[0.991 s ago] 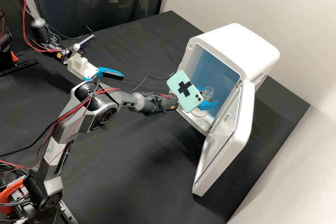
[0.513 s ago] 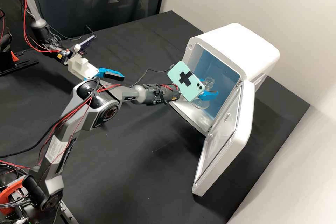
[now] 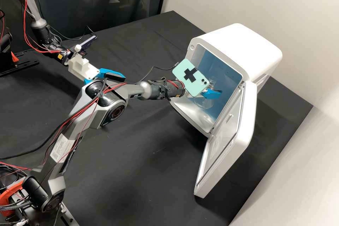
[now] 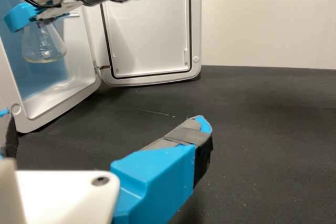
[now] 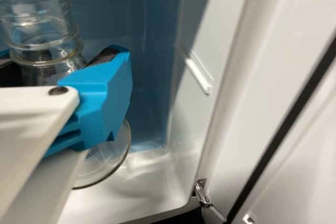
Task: Place the flask in the incubator
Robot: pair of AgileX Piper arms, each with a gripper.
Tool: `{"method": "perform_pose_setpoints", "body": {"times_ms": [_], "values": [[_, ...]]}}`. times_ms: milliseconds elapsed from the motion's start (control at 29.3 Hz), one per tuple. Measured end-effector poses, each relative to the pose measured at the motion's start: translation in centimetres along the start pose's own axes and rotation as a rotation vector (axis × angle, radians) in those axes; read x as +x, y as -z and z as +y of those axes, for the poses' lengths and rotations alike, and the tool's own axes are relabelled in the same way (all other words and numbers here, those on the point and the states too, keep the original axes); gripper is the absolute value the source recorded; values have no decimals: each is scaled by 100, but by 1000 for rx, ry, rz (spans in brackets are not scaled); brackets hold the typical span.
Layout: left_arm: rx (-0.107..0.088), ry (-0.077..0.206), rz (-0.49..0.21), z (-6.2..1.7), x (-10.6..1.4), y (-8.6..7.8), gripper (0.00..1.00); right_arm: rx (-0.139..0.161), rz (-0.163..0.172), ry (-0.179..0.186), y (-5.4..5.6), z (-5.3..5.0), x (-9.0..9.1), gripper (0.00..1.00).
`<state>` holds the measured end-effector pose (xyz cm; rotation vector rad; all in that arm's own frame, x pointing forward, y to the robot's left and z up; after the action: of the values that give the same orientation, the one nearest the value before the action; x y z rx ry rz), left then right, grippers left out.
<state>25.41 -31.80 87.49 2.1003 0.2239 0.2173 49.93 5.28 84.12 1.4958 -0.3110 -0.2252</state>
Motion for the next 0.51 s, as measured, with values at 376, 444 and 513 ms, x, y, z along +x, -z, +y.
{"method": "perform_pose_setpoints", "body": {"times_ms": [376,444,513], "values": [[1,3,-3,-6,-4,-4,100,-39,-22,21,119,-80,118,0],[1,3,-3,-6,-4,-4,100,-47,-26,27,131,-110,133,0],[1,3,-3,-6,-4,-4,100,-55,-30,33,139,-135,140,0]]}}
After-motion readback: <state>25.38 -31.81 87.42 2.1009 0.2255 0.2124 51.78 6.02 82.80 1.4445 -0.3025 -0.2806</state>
